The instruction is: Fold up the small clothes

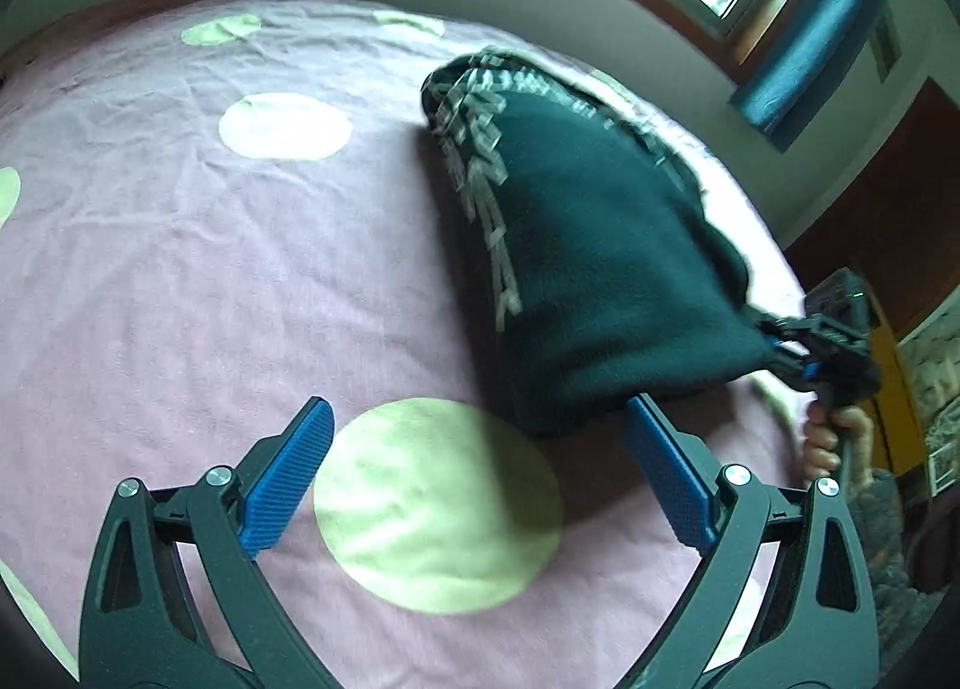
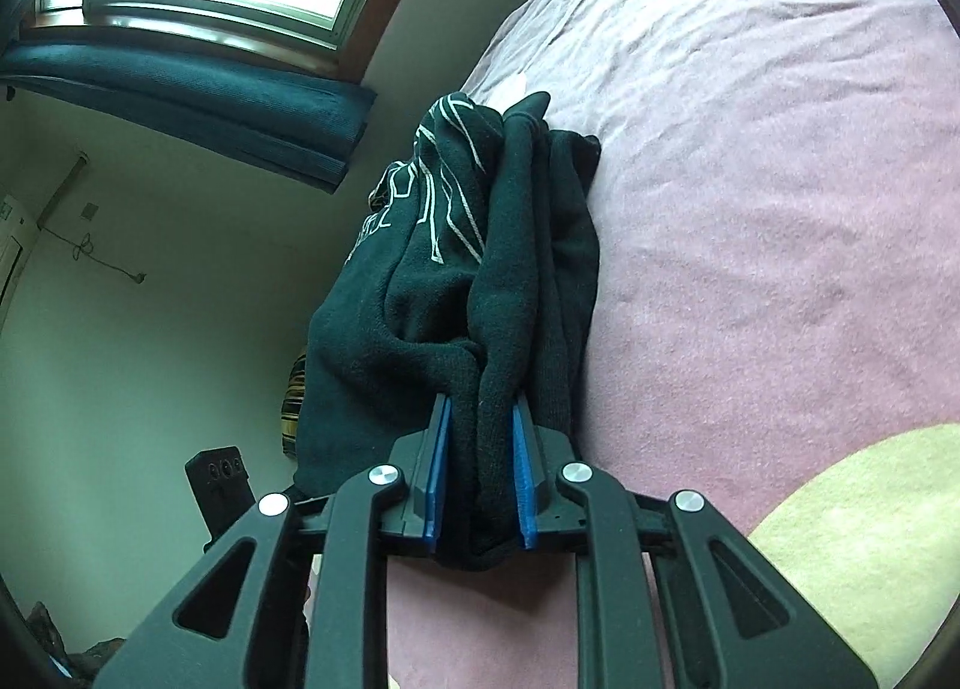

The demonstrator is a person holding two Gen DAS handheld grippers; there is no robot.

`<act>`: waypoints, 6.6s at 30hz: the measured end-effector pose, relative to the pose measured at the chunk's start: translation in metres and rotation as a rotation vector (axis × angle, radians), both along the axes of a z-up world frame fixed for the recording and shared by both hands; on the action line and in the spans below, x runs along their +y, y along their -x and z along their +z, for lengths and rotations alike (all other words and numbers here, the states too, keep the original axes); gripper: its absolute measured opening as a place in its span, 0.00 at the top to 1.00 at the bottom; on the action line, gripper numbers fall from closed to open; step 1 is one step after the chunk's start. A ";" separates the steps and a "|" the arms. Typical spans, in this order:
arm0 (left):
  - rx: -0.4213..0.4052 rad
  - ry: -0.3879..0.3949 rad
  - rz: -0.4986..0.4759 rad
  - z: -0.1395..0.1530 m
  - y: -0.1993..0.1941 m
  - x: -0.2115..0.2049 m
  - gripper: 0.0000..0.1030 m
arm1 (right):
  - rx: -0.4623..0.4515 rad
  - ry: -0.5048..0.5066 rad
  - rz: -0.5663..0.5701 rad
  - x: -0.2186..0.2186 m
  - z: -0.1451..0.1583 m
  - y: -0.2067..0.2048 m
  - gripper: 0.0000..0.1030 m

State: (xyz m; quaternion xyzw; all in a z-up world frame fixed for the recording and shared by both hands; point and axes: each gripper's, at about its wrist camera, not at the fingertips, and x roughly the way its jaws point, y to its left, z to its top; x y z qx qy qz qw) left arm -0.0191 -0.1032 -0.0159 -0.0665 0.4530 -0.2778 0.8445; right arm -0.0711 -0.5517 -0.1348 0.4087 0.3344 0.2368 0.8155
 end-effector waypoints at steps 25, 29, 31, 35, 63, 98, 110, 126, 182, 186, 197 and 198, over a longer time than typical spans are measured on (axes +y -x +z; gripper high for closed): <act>0.064 0.005 -0.109 -0.041 -0.084 -0.073 0.02 | -0.076 0.165 0.024 -0.003 0.087 -0.007 0.48; 0.078 0.056 -0.101 -0.047 -0.083 -0.068 0.02 | -0.145 0.338 0.156 0.041 0.151 -0.069 0.34; 0.063 0.048 -0.101 -0.047 -0.082 -0.069 0.02 | -0.140 0.397 0.238 0.069 0.169 -0.119 0.34; 0.040 0.030 -0.101 -0.045 -0.076 -0.069 0.02 | -0.043 0.483 0.360 0.126 0.168 -0.220 0.34; 0.062 0.065 -0.082 -0.050 -0.083 -0.054 0.02 | 0.301 0.244 0.310 0.124 0.069 -0.337 0.95; 0.112 0.215 -0.054 -0.033 -0.046 -0.030 0.02 | 0.123 0.179 -0.263 0.053 0.047 0.046 0.25; 0.192 0.224 -0.146 -0.053 -0.115 -0.049 0.02 | 0.117 -0.055 -0.101 0.026 0.019 -0.030 0.20; 0.255 0.308 -0.291 -0.062 -0.139 -0.051 0.05 | 0.107 0.017 0.065 0.063 0.027 -0.083 0.42; 0.083 0.110 -0.125 -0.040 -0.097 0.029 0.34 | 0.043 0.035 0.050 0.138 0.006 -0.038 0.58; 0.075 0.103 -0.119 -0.040 -0.098 0.028 0.35 | 0.030 0.017 0.058 0.136 0.001 -0.038 0.58; 0.064 0.104 -0.122 -0.041 -0.095 0.028 0.35 | 0.018 -0.021 0.070 0.129 -0.003 -0.042 0.58; 0.064 0.106 -0.123 -0.041 -0.096 0.028 0.35 | 0.018 -0.026 0.071 0.129 -0.004 -0.042 0.58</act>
